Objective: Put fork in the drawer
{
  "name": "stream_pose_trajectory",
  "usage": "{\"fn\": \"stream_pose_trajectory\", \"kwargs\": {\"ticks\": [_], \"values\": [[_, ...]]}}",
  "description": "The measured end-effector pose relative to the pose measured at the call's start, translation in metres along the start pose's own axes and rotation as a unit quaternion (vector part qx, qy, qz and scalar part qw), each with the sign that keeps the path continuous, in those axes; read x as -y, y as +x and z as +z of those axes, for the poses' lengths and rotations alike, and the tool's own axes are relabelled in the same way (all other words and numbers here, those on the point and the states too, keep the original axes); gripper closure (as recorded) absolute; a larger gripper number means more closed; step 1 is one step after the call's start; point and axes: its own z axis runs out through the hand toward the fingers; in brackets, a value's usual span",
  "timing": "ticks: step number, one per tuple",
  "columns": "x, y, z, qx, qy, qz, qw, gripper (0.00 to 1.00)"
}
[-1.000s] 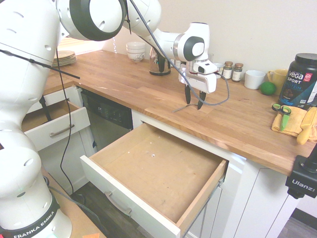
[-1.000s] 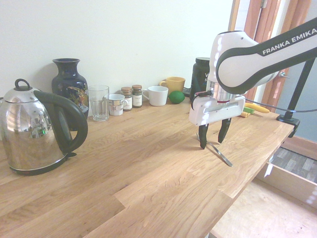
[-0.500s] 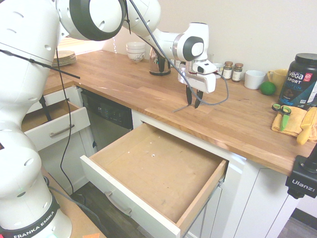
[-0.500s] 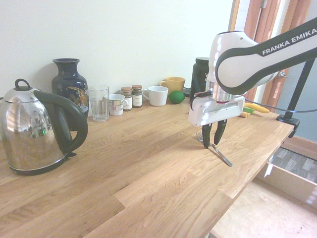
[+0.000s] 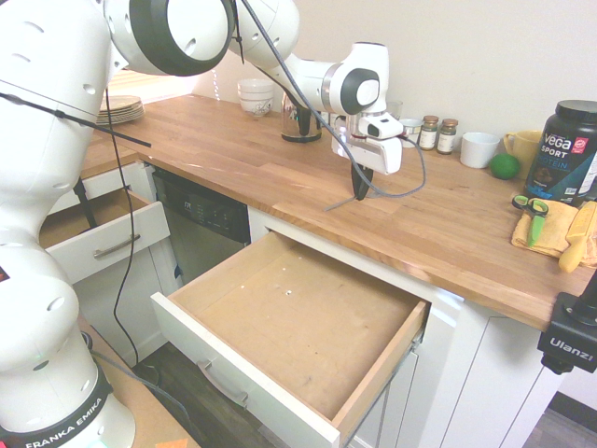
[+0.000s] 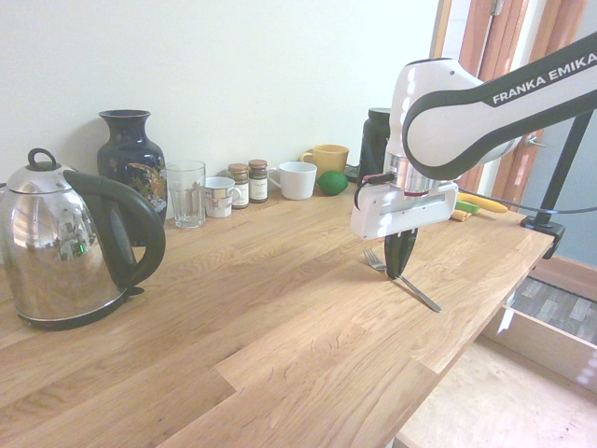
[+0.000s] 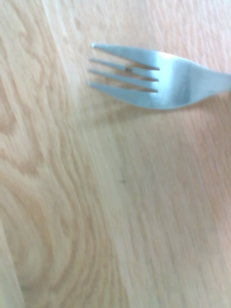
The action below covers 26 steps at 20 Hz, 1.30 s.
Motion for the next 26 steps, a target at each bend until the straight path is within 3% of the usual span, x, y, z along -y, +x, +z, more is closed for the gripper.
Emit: {"fn": "stream_pose_trajectory", "kwargs": {"ticks": [16,26], "values": [[0.001,-0.005,-0.005,-0.002,0.004,-0.001,1.000,1.00],[-0.006,-0.005,-0.052,-0.014,0.025,-0.005,1.000,1.00]]}}
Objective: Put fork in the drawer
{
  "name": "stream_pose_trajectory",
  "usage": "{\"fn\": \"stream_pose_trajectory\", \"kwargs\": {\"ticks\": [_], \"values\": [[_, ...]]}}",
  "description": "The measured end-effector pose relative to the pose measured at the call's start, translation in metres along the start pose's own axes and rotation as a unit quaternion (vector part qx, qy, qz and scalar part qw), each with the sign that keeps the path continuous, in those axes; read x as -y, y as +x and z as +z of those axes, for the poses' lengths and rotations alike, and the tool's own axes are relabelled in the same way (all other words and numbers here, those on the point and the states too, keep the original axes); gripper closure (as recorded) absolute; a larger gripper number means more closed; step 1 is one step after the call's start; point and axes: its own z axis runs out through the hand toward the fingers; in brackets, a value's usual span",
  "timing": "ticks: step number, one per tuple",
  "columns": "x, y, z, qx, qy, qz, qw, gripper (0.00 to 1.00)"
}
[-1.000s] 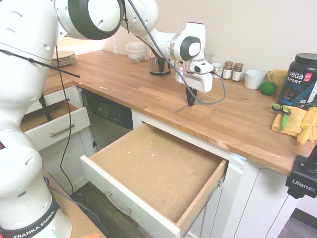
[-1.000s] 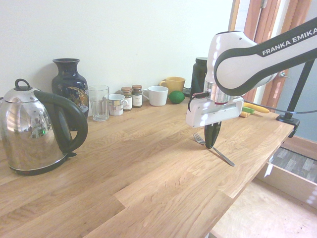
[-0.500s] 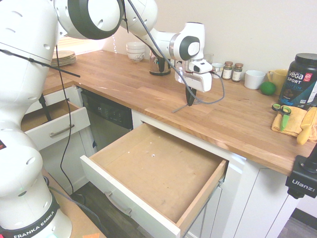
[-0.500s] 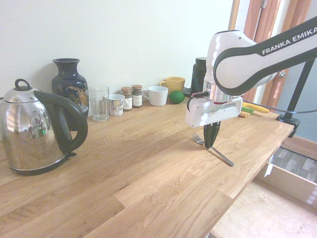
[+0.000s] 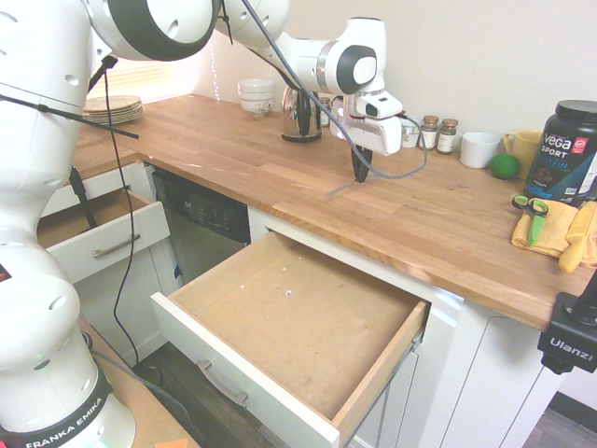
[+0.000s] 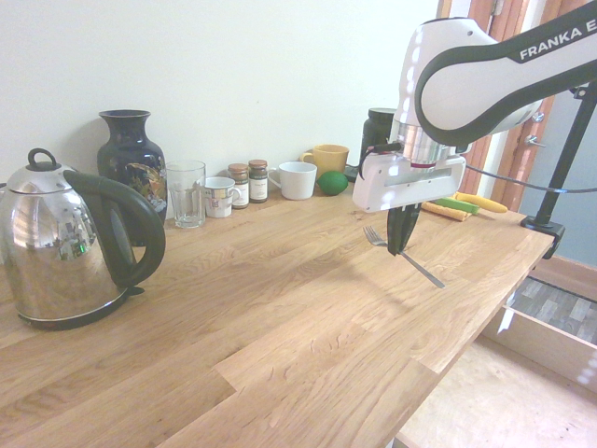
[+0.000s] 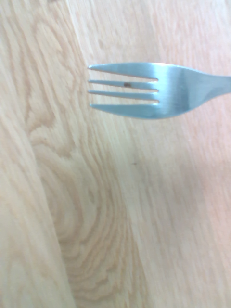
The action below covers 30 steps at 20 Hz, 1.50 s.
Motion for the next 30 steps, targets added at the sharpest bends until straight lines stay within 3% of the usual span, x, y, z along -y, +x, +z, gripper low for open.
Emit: {"fn": "stream_pose_trajectory", "kwargs": {"ticks": [5,10,19,30], "values": [[-0.025,-0.015,-0.013,0.004,-0.022,-0.067,0.997,1.00],[-0.072,-0.041,-0.015,0.012,-0.029,-0.102,0.994,1.00],[-0.173,-0.080,0.030,0.020,-0.038,-0.116,0.992,1.00],[-0.204,-0.104,0.086,0.032,-0.048,-0.116,0.992,1.00]]}}
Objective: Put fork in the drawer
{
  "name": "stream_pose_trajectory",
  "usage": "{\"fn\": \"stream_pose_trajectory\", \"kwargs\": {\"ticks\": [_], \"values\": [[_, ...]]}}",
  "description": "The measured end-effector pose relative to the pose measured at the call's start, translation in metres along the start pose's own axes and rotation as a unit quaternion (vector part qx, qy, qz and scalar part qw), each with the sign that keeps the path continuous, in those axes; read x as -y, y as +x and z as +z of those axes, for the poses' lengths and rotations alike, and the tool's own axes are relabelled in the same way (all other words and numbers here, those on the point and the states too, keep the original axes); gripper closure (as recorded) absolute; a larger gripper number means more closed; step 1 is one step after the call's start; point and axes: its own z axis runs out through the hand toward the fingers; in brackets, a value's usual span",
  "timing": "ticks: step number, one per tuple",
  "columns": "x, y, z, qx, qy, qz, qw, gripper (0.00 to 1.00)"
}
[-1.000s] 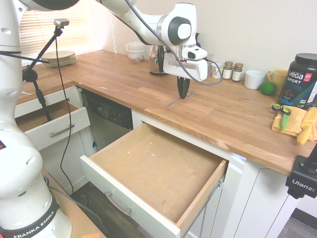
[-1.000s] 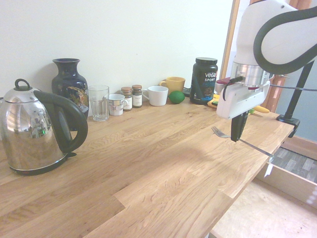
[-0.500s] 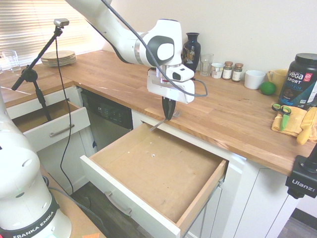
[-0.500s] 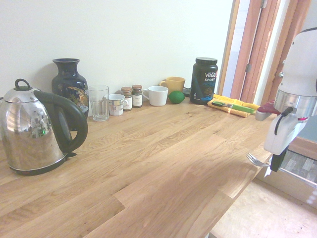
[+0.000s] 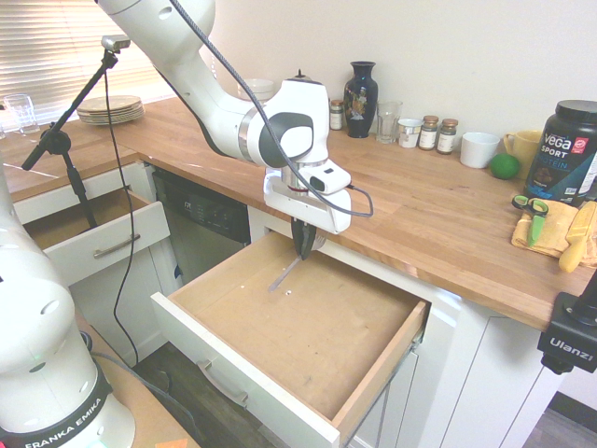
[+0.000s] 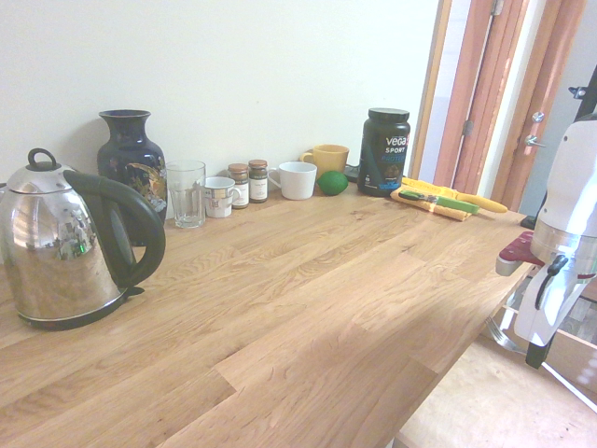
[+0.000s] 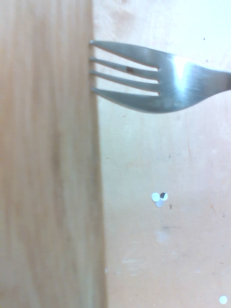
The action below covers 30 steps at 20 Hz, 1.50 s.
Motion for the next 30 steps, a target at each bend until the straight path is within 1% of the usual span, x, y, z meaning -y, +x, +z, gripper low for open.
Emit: {"fn": "stream_pose_trajectory", "kwargs": {"ticks": [20,30], "values": [[-0.009,-0.013,0.017,0.006,-0.004,-0.002,1.000,1.00],[-0.019,-0.024,0.033,0.012,-0.008,-0.002,1.000,1.00]]}}
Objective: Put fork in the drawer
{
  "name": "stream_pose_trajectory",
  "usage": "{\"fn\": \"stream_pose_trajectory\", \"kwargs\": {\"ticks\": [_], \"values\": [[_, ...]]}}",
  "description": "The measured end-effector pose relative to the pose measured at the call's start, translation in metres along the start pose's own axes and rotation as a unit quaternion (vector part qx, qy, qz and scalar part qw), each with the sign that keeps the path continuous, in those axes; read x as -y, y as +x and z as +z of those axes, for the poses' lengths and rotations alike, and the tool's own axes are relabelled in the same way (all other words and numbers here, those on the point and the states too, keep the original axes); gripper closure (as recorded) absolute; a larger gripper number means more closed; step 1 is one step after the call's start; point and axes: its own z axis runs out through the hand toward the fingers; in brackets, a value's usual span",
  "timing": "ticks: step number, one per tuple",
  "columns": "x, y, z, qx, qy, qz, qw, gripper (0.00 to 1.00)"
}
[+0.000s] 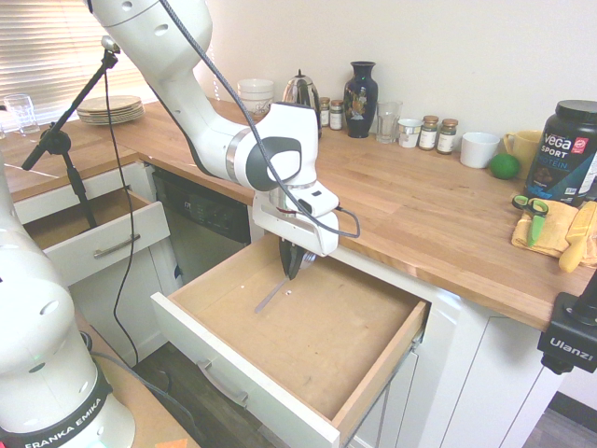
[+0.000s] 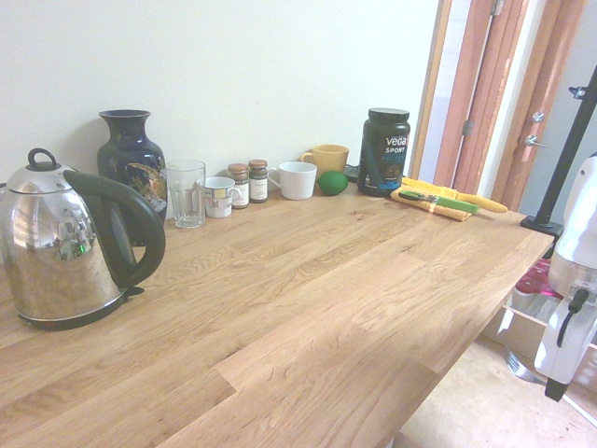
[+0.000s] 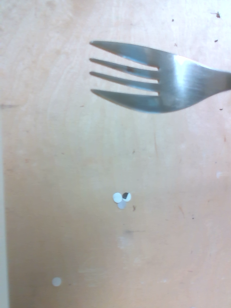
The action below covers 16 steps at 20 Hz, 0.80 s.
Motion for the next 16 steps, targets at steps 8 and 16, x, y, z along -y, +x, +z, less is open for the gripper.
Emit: {"fn": "stream_pose_trajectory", "kwargs": {"ticks": [8,16], "values": [[-0.011,-0.018,0.023,0.002,0.001,-0.005,1.000,1.00],[-0.012,-0.023,0.057,0.008,-0.005,-0.002,1.000,1.00]]}}
